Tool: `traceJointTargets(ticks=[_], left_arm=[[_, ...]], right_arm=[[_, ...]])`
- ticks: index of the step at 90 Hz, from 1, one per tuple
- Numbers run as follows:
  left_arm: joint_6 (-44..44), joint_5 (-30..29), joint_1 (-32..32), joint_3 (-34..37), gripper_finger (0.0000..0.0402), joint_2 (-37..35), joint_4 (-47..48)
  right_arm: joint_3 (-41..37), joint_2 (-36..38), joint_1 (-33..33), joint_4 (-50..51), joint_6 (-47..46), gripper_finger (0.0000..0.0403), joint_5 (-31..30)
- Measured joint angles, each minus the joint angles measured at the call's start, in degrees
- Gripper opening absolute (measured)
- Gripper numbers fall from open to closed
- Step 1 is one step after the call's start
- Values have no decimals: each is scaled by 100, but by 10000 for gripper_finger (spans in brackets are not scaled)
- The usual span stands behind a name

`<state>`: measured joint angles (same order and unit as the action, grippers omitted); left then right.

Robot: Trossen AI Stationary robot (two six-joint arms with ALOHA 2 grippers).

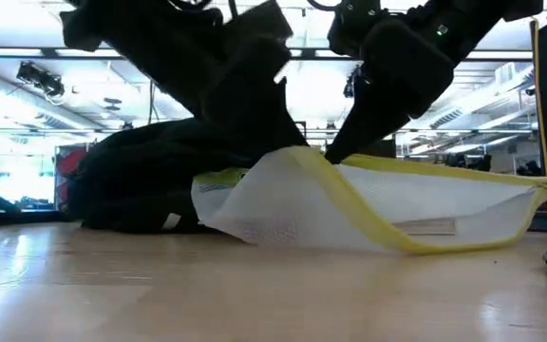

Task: Unpack backpack
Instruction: Remove the deck of cards from the zip lock bag

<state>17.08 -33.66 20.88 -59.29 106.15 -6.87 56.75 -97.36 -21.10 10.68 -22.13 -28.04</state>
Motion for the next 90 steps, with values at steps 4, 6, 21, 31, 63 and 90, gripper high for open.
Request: traceJointTargets(ticks=[4, 6, 21, 31, 63, 90], left_arm=[[65, 46, -55, 0, 210, 0, 9], [101, 88, -78, 0, 210, 0, 26], [72, 339, -234, 0, 201, 81, 120], [-128, 619, -295, -2, 162, 178, 115], [-699, 879, -319, -30, 2, 254, -114], [-1267, 187, -83, -472, 0, 264, -57]], right_arm=[[0, 0, 0, -3, 22, 18, -1], [0, 0, 0, -9, 27, 18, -1], [0, 0, 0, -13, 30, 22, 6], [0, 0, 0, -13, 30, 25, 46], [0, 0, -174, 110, 28, 30, 323], [0, 0, -699, 103, 26, 46, 430]])
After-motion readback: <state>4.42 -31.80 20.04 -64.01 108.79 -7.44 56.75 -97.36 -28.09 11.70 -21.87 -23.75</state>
